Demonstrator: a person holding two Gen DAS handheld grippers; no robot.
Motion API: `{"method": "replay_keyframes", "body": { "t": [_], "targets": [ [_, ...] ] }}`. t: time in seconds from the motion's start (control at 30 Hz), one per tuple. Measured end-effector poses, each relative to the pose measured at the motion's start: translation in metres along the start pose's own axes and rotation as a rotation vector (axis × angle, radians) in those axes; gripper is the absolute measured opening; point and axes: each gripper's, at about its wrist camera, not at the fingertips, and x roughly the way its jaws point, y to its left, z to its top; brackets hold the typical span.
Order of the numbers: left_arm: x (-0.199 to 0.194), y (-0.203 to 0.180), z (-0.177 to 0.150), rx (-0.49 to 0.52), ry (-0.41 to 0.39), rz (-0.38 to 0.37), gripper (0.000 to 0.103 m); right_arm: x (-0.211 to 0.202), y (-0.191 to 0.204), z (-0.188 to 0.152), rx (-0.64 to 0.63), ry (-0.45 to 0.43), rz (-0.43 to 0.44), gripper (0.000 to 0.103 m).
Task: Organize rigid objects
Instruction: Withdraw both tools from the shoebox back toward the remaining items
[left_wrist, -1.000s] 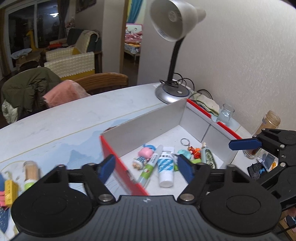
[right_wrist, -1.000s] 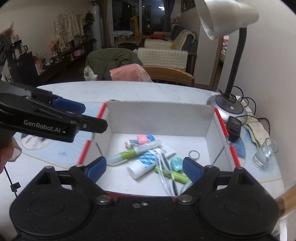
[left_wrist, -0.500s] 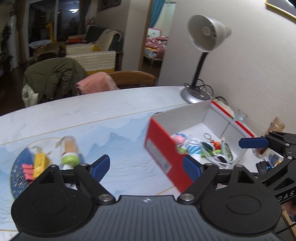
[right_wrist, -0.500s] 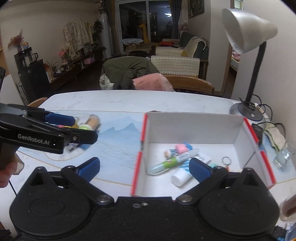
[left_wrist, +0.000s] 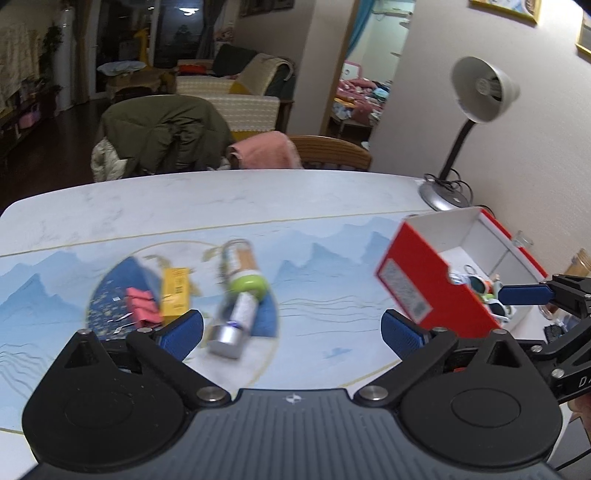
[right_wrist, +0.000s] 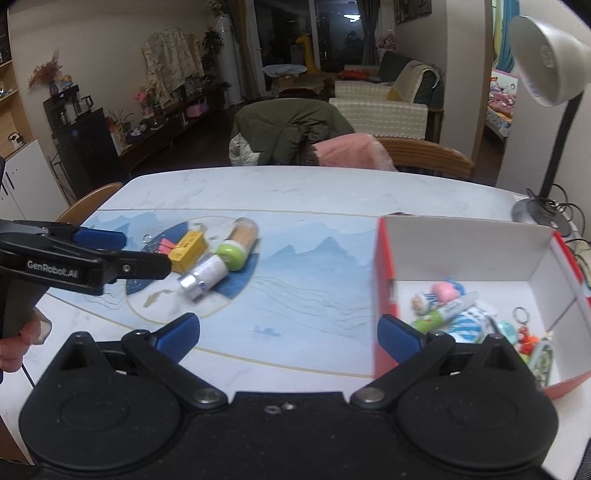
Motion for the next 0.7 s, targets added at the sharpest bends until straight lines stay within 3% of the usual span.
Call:
{"method": "replay_keyframes", "body": {
  "t": [0.3, 0.5, 0.7],
  "targets": [
    [0.008, 0.066, -0.015, -0.054, -0.02, 0.078, 0.103, 0.034, 0.039, 0.011, 0.015, 0.032, 0.014, 0.103],
    [0.03, 0.118, -0.024, -0.125, 0.018, 0.108, 0.103, 0.06, 0.063, 0.019, 0.008, 0.065, 0.025, 0.103],
    [0.047, 0.144, -0.027, -0.058, 0.025, 0.042, 0.103, 0.092, 0.082, 0.026, -0.001, 0.112, 0.029, 0.102]
  ]
}}
